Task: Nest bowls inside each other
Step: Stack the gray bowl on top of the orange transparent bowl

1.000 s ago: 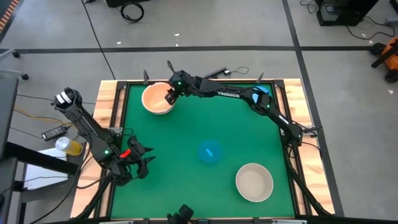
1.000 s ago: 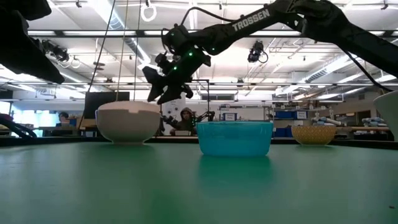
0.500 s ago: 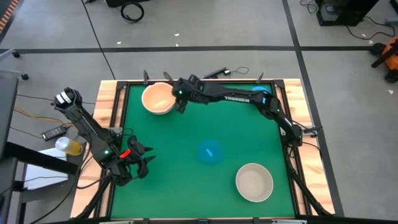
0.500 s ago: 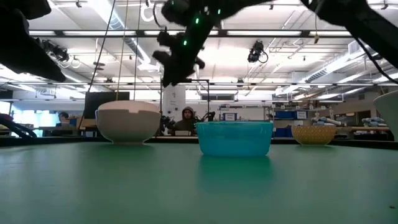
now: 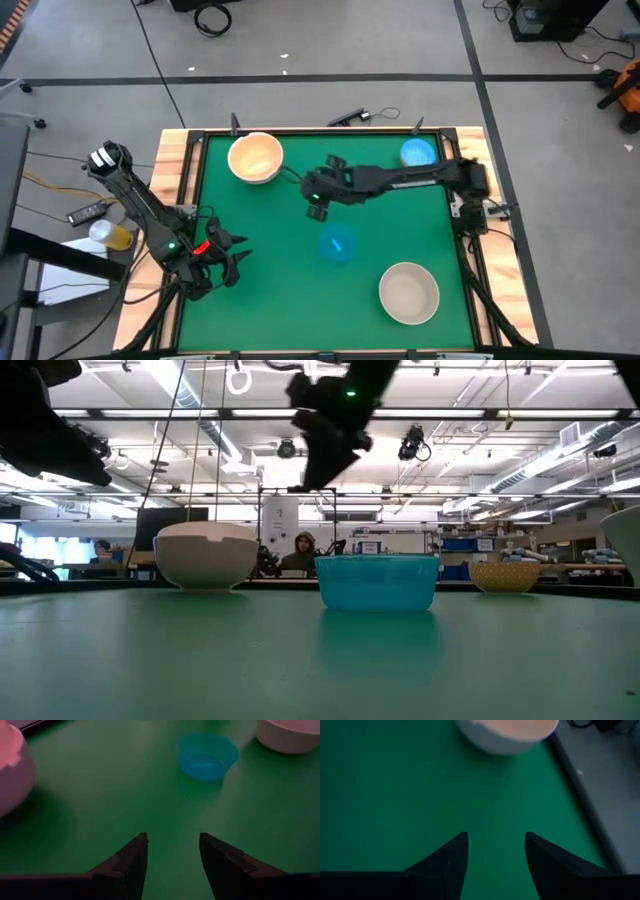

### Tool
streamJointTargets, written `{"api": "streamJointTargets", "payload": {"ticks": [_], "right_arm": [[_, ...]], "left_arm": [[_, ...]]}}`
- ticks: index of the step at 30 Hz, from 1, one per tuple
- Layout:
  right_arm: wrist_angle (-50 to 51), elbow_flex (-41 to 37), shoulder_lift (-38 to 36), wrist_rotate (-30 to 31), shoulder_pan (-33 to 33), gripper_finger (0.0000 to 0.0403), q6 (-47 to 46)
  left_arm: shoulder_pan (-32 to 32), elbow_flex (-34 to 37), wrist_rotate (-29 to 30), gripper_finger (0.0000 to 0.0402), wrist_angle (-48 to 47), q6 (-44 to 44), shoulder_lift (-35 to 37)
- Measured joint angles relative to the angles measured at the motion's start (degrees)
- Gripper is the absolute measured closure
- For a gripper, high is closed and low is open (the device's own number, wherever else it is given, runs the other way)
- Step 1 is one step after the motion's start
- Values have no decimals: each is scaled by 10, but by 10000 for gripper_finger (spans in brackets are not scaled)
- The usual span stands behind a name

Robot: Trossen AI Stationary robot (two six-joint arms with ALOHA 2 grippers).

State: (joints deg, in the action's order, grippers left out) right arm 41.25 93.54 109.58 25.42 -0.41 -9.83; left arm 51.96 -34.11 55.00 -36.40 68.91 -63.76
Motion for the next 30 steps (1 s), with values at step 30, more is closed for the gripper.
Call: {"api": "streamJointTargets", "payload": {"ticks": [30], "right_arm": [[244,-280,-210,-192,279,204,-401]], "left_arm": [[-83,0,-2,221,-2,-132,0]]}}
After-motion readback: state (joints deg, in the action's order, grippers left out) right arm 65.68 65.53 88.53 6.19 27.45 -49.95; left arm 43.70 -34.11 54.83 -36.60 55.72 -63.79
